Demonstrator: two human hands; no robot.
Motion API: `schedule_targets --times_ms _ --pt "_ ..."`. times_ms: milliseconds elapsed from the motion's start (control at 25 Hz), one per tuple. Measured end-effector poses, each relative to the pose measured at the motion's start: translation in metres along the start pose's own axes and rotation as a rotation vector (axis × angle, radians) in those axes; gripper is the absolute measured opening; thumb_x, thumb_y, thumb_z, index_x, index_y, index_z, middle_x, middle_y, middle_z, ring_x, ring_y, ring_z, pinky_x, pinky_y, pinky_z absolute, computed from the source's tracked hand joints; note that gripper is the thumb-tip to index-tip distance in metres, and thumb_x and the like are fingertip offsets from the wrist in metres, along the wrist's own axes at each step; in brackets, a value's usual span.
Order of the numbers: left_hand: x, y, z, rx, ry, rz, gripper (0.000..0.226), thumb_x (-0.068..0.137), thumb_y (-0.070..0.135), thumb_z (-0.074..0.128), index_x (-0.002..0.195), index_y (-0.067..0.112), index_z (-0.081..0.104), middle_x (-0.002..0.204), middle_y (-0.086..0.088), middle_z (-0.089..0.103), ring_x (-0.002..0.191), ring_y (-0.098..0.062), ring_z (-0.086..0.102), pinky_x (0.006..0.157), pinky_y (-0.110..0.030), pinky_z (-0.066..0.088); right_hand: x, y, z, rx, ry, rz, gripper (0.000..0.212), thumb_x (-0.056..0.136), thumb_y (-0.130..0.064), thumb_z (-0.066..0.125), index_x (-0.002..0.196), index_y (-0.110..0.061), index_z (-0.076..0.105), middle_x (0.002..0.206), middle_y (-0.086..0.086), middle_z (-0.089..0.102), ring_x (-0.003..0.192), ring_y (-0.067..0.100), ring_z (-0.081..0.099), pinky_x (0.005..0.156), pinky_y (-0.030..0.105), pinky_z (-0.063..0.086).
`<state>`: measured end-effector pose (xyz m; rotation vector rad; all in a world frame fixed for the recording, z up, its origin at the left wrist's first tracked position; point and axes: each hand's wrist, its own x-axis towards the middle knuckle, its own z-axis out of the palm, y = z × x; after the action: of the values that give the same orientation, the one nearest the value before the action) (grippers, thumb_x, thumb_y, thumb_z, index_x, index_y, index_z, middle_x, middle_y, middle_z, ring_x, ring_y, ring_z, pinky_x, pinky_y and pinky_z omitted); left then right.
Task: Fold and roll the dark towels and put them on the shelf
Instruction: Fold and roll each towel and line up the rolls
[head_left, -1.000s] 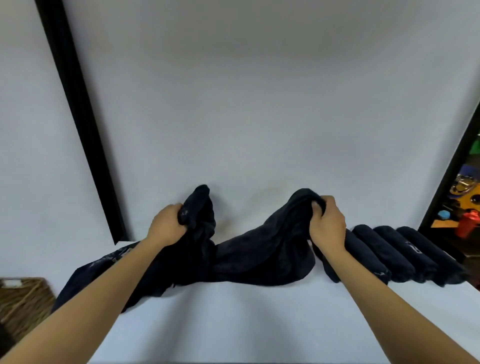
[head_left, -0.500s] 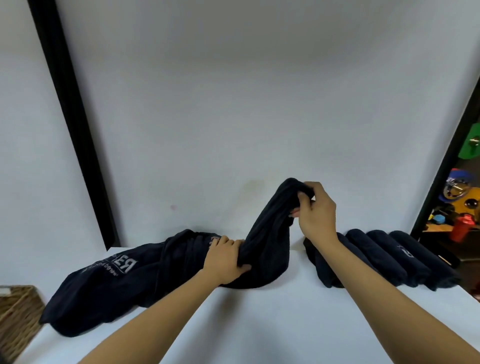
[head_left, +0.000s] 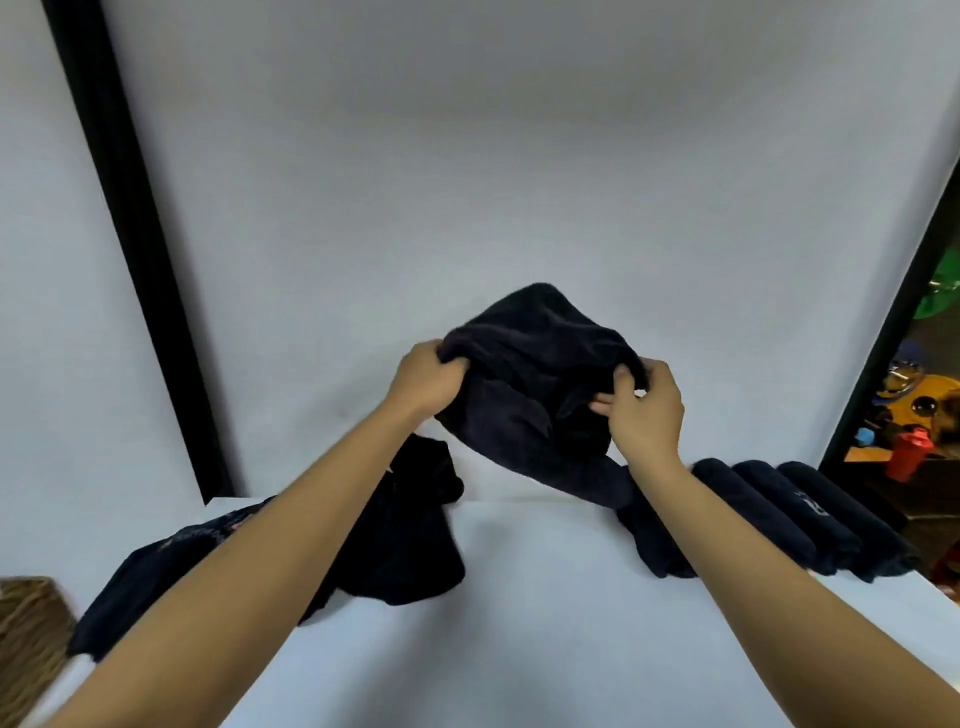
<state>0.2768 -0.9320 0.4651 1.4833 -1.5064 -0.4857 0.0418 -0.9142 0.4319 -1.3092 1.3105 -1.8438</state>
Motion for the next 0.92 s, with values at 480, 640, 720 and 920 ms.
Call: schedule_targets --times_ms 480,640,720,920 --pt "-0.064 -0.115 0.092 -0.352 -0.419 -0.516 0.048 0.090 0.054 0.056 0.117 0.016 0.066 0.113 -0.001 0.070 0.101 -0.020 0.066 0.096 -0.037 0.052 -0.037 0.110 -0.021 -0.599 -0.348 0.201 0.029 0.089 -0.029 0.068 0.109 -0.011 0.056 0.095 -0.003 0.060 0.090 0.017 0.064 0.071 0.024 0.047" --pt "-0.078 -0.144 0.111 -0.095 -0.476 -0.551 0.076 0.082 0.069 0.051 0.125 0.007 0.060 0.120 -0.007 0.066 0.105 -0.023 0.064 0.095 -0.037 0.051 -0.076 0.148 -0.018 -0.968 -0.650 0.292 0.053 0.091 -0.045 0.060 0.054 -0.018 0.036 0.052 -0.003 0.040 0.048 0.013 0.042 0.053 0.028 0.040" --pt "-0.080 -0.149 0.118 -0.013 -0.474 -0.501 0.062 0.090 0.059 0.047 0.119 0.005 0.063 0.113 -0.008 0.068 0.100 -0.023 0.065 0.093 -0.039 0.053 -0.087 0.155 -0.011 -1.008 -0.643 0.328 0.050 0.090 -0.052 0.058 0.060 -0.017 0.041 0.057 -0.003 0.047 0.053 0.013 0.047 0.052 0.026 0.038" --pt "-0.092 -0.139 0.123 0.014 -0.599 -0.376 0.044 0.100 0.043 0.045 0.082 0.006 0.061 0.084 -0.008 0.065 0.080 -0.024 0.065 0.086 -0.039 0.052 -0.091 0.147 0.004 -0.955 -0.609 0.384 0.042 0.090 -0.046 0.061 0.066 -0.016 0.044 0.064 -0.002 0.049 0.056 0.013 0.048 0.051 0.025 0.037"
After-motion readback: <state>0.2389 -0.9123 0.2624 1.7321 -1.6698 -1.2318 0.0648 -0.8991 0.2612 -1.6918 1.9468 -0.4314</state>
